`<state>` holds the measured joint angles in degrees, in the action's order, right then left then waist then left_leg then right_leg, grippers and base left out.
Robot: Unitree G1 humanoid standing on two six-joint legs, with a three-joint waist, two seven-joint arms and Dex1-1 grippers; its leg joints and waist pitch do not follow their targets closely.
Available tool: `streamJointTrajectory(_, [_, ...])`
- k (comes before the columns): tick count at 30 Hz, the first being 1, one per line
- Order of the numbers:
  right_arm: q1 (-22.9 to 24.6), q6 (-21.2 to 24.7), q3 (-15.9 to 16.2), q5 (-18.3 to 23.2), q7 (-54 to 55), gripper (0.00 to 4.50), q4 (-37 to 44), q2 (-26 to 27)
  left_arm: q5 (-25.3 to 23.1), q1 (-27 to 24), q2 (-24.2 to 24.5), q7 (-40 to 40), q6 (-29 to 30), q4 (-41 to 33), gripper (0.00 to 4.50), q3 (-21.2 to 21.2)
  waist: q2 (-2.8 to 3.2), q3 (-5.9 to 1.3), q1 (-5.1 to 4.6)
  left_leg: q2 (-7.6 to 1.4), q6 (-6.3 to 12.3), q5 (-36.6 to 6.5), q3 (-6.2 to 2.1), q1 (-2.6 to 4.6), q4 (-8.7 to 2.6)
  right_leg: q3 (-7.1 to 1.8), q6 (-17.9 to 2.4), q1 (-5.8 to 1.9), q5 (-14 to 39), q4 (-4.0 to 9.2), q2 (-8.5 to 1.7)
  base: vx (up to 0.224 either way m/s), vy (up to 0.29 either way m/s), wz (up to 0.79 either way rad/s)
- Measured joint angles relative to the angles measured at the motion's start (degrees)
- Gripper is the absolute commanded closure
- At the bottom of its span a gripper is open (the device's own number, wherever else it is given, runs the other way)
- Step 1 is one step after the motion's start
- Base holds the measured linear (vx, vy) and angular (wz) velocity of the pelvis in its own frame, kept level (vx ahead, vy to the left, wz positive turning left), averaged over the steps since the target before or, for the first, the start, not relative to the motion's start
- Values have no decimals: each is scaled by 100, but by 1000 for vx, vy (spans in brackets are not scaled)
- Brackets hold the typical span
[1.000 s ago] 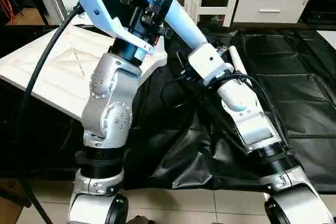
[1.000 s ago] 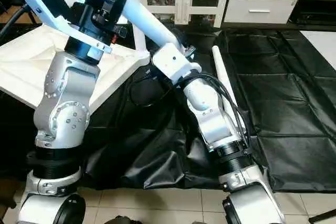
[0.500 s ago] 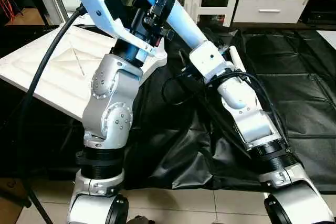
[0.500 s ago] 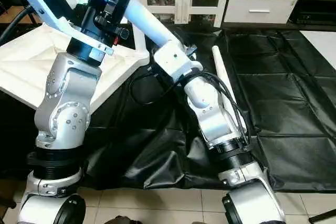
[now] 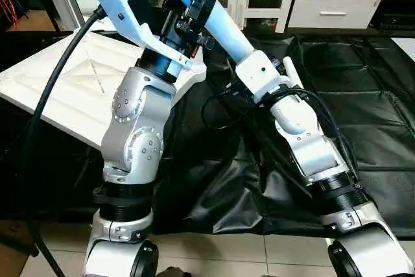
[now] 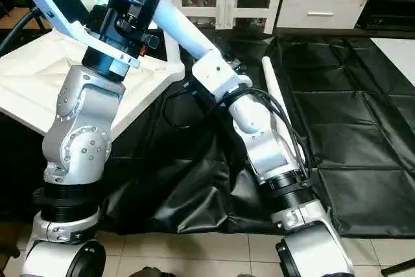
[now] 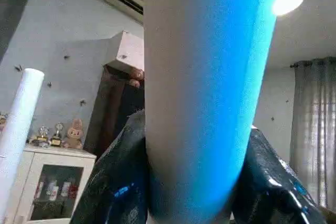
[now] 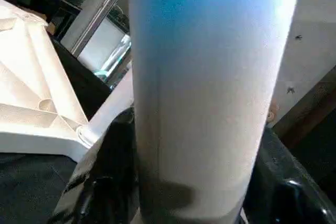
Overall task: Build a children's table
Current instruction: Pick table leg
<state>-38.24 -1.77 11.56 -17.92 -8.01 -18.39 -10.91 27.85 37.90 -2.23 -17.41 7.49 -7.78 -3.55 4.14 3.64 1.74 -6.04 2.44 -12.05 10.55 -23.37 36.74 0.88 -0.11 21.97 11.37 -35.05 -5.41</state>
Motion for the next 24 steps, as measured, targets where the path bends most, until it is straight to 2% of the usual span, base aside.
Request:
streamJointTrajectory(4, [0,-2,6,-12,-9,258,0,-6,-3,0,0,16,0,0,286,-1,0,0,1,0,0,0,0,0,0,0,0,0,0,0,0,0,0,0])
streamJointTrajectory(22, [-3,-19,14,18,-123,263,-14,-26,-110,29,-39,171,-129,93,286,-2,0,0,-2,0,3,1,0,0,0,0,-1,0,0,-1,0,0,0,0])
streamJointTrajectory(24, [-3,-14,14,52,-135,263,-22,-15,-92,29,-50,218,-126,93,230,-8,0,0,0,0,3,1,0,0,0,0,-1,0,0,-1,0,0,0,0])
